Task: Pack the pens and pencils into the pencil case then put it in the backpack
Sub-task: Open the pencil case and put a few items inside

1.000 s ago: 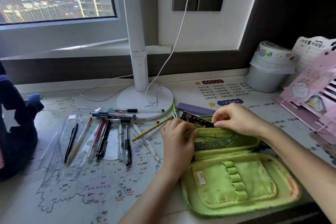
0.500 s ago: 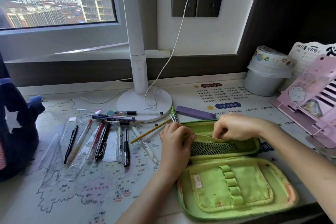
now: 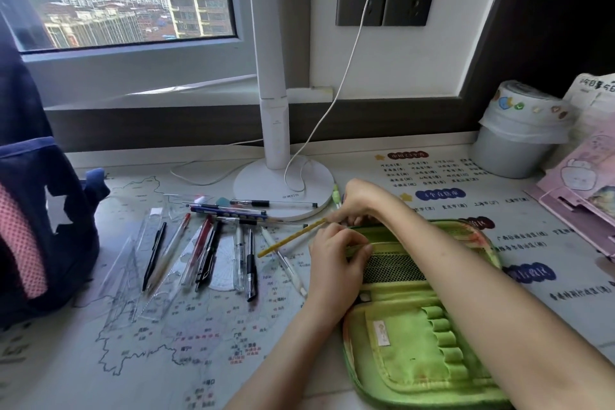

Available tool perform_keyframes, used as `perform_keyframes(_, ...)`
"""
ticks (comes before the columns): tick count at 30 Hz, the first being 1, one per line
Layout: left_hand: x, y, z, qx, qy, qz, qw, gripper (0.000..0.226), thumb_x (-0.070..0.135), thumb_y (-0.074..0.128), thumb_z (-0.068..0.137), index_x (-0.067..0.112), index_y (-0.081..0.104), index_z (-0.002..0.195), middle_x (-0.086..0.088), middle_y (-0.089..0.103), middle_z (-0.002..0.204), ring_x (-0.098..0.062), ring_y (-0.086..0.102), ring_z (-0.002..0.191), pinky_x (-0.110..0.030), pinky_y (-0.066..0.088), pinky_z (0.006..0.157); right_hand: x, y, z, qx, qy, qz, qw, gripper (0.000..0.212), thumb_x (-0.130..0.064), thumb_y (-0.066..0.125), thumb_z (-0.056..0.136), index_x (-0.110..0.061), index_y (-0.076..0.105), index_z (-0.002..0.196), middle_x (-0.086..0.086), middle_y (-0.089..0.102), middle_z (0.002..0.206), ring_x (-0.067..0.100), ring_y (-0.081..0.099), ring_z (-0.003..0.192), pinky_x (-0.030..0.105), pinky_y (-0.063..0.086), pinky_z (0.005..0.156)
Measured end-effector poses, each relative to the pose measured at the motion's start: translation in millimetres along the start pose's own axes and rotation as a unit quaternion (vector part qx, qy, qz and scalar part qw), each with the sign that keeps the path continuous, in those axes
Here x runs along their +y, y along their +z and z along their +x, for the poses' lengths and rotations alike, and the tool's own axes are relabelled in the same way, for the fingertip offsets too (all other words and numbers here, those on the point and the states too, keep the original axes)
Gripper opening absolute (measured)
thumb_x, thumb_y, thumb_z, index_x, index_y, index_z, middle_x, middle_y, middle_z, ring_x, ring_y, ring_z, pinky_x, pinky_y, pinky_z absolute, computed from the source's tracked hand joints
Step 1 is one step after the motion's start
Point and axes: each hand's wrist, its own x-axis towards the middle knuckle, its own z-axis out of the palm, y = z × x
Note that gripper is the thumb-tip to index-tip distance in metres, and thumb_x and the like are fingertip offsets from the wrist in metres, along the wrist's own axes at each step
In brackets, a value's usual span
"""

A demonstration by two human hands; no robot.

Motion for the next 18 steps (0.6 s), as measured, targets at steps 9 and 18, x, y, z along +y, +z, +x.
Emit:
perform_keyframes(9, 1.8, -0.8, 0.1, 0.000, 0.006, -0.002, 1.000, 0.009, 0.020, 0.067, 0.072, 0.012, 0.066, 0.075, 0.008, 0.051, 0.078, -0.019, 0.053, 0.082, -0.043, 0.045, 0.076, 28.6, -4.1, -22.0, 0.213, -0.075, 0.350, 0.909, 0.024, -0.019, 0.060, 0.089, 0.002, 0.066, 0.079, 0.015, 0.069, 0.073, 0.023, 0.063, 0.061, 0.035, 0.051, 0.055)
perform_keyframes(18, 1.5, 0.6, -1.0, 0.004, 0.046, 0.012, 0.999, 0.013, 0.026, 0.060, 0.076, 0.014, 0.062, 0.075, 0.001, 0.056, 0.078, -0.022, 0.052, 0.080, -0.045, 0.044, 0.073, 93.9, 2.2, -76.4, 0.206, -0.169, 0.344, 0.900, 0.015, -0.013, 0.059, 0.089, -0.017, 0.060, 0.103, 0.002, 0.072, 0.086, 0.014, 0.068, 0.082, 0.018, 0.052, 0.072)
